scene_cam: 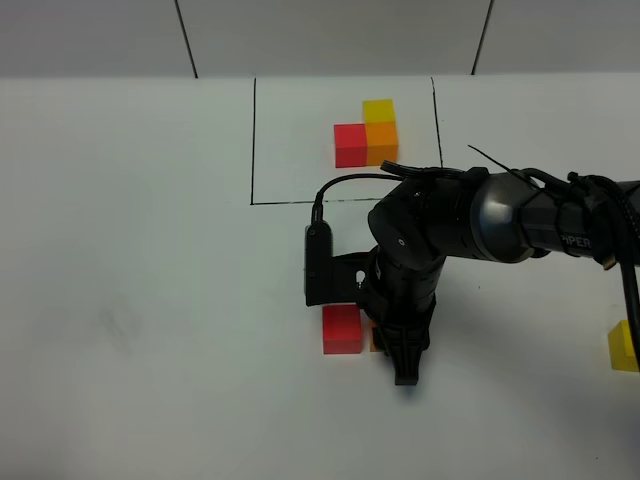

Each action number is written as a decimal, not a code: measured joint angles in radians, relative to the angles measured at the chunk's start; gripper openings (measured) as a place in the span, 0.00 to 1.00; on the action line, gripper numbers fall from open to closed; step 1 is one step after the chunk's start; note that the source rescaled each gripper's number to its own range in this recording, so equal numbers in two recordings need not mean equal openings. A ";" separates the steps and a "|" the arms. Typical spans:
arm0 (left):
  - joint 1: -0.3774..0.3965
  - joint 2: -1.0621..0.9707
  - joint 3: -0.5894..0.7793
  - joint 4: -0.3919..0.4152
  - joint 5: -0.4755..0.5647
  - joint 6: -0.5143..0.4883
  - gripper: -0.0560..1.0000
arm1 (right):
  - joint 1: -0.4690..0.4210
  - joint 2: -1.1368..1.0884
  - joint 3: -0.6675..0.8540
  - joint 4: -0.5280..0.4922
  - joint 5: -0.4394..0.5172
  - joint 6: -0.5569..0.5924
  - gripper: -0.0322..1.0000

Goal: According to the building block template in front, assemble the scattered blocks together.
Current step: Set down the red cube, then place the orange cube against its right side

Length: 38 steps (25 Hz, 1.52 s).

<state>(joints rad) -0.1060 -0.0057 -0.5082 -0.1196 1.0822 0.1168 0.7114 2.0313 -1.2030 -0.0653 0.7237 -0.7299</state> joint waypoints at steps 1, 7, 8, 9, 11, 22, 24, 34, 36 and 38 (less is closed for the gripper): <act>0.000 0.000 0.000 0.000 0.000 0.000 0.28 | 0.000 0.000 -0.001 0.000 0.000 0.000 0.03; 0.000 0.000 0.000 0.000 0.000 0.000 0.28 | 0.000 0.001 -0.002 0.015 -0.001 -0.014 0.03; 0.000 0.000 0.000 0.000 0.000 0.000 0.28 | 0.000 0.001 -0.002 0.016 -0.001 -0.015 0.03; 0.000 0.000 0.000 0.000 0.000 0.000 0.28 | 0.000 0.001 -0.002 0.018 -0.002 -0.018 0.03; 0.000 0.000 0.000 0.000 0.000 0.000 0.28 | 0.000 0.001 -0.002 0.019 -0.003 -0.031 0.03; 0.000 0.000 0.000 0.000 0.000 0.000 0.28 | 0.000 0.001 -0.002 0.027 -0.008 -0.045 0.03; 0.000 0.000 0.000 0.000 0.000 0.000 0.28 | 0.000 0.001 -0.002 0.033 -0.013 -0.045 0.03; 0.000 0.000 0.000 0.000 0.000 0.000 0.28 | 0.000 0.001 -0.002 0.065 -0.027 -0.066 0.03; 0.000 0.000 0.000 0.000 0.000 0.000 0.28 | 0.000 0.001 -0.002 0.065 -0.027 -0.066 0.03; 0.000 0.000 0.000 0.000 0.000 -0.001 0.28 | 0.000 0.001 -0.002 0.065 -0.027 -0.067 0.03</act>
<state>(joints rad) -0.1060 -0.0057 -0.5082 -0.1196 1.0822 0.1159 0.7114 2.0324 -1.2048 0.0000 0.6966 -0.7967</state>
